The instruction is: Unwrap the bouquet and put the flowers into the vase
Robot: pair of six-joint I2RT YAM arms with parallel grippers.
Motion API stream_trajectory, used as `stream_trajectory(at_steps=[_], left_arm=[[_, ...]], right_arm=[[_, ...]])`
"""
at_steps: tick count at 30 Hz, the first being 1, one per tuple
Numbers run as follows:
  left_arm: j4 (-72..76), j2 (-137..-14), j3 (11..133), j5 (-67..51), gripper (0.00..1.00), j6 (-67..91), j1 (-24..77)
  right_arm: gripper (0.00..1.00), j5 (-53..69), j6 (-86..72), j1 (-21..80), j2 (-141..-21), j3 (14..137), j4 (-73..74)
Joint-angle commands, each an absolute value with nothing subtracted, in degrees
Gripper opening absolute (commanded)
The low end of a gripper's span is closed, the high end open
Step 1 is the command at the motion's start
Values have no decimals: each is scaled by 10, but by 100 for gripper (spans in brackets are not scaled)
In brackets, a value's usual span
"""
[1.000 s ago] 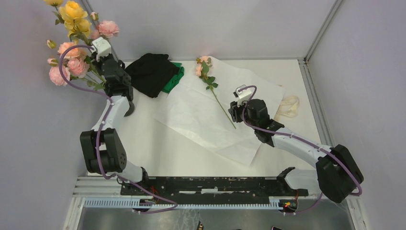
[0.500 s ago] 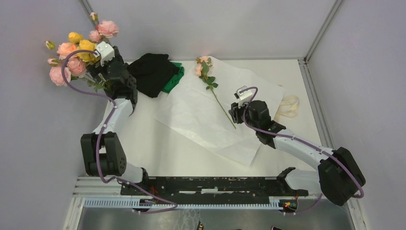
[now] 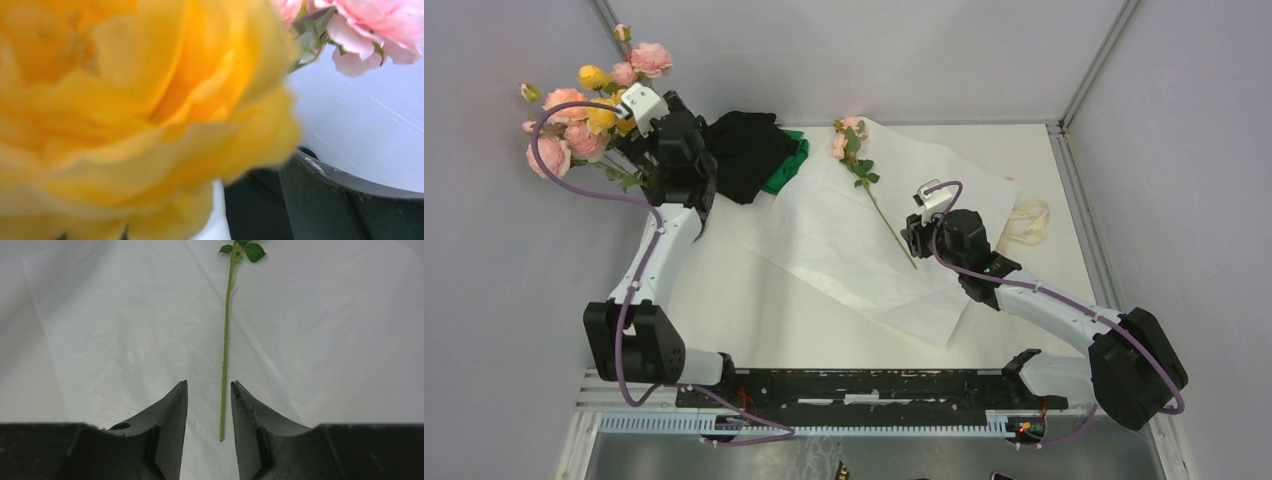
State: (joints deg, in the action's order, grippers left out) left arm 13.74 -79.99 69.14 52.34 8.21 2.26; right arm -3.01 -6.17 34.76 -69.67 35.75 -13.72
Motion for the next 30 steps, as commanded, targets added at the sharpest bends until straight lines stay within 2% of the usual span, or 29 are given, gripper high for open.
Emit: stream_trajectory(at_steps=[1, 9, 18, 23, 30], left_arm=[[-18, -774, 714, 500, 100, 223, 28], [-89, -739, 659, 501, 100, 302, 34], [-135, -712, 674, 466, 100, 304, 35], [-143, -708, 722, 458, 100, 265, 34], [-158, -734, 836, 380, 100, 200, 34]], right_arm=[[43, -30, -63, 346, -688, 358, -157], [43, -33, -61, 346, -702, 367, -150], [44, -40, -61, 345, -707, 373, -145], [44, -39, -65, 346, -706, 369, -144], [44, -35, -69, 346, -702, 370, -144]])
